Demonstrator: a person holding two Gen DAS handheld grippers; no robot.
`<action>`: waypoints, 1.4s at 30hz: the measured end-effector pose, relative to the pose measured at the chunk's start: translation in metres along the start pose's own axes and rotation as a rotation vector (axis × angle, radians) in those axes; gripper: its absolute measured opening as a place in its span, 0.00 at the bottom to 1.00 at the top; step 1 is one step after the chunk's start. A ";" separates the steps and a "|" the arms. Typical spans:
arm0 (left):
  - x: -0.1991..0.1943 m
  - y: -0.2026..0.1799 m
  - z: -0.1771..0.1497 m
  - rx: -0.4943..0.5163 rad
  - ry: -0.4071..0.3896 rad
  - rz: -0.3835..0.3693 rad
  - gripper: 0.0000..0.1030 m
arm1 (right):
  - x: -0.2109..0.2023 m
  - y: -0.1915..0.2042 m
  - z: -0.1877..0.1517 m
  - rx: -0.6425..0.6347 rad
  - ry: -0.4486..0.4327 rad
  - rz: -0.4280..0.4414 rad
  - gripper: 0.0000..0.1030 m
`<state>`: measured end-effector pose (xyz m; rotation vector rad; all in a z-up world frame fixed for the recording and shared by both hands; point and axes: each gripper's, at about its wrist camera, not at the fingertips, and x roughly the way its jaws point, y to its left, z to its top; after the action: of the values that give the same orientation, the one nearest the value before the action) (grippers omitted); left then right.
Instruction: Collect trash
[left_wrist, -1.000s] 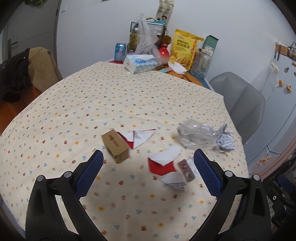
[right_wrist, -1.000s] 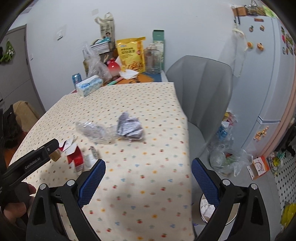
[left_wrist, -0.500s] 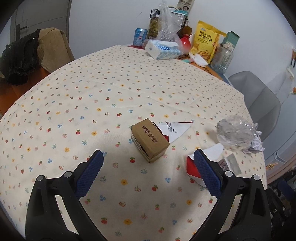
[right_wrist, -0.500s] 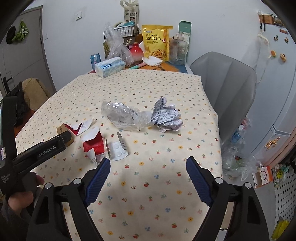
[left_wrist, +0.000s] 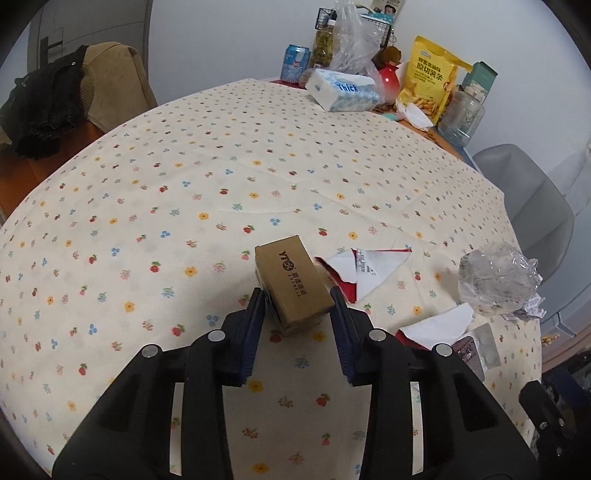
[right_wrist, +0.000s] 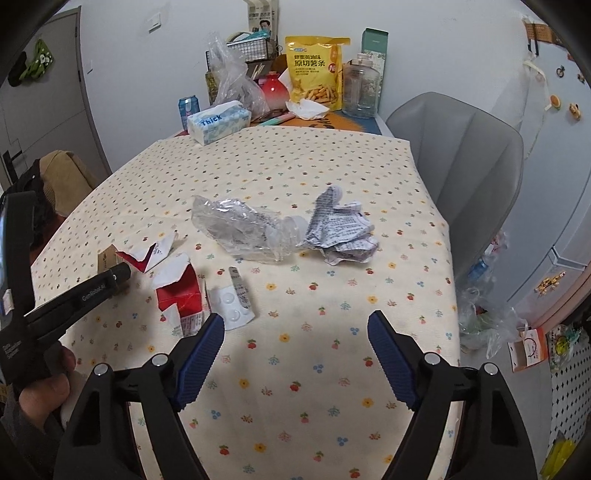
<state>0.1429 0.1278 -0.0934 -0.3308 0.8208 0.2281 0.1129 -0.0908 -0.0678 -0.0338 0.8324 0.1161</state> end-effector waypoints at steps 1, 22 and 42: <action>-0.002 0.003 0.000 -0.004 -0.007 0.008 0.33 | 0.002 0.003 0.001 -0.007 0.003 0.004 0.72; -0.005 0.024 0.001 -0.042 -0.023 0.043 0.32 | 0.045 0.034 0.004 -0.056 0.097 0.087 0.36; -0.041 -0.005 -0.006 0.019 -0.081 -0.017 0.32 | 0.003 0.010 -0.004 -0.011 0.046 0.129 0.05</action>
<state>0.1131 0.1180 -0.0653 -0.3085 0.7397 0.2163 0.1110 -0.0813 -0.0731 0.0070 0.8799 0.2417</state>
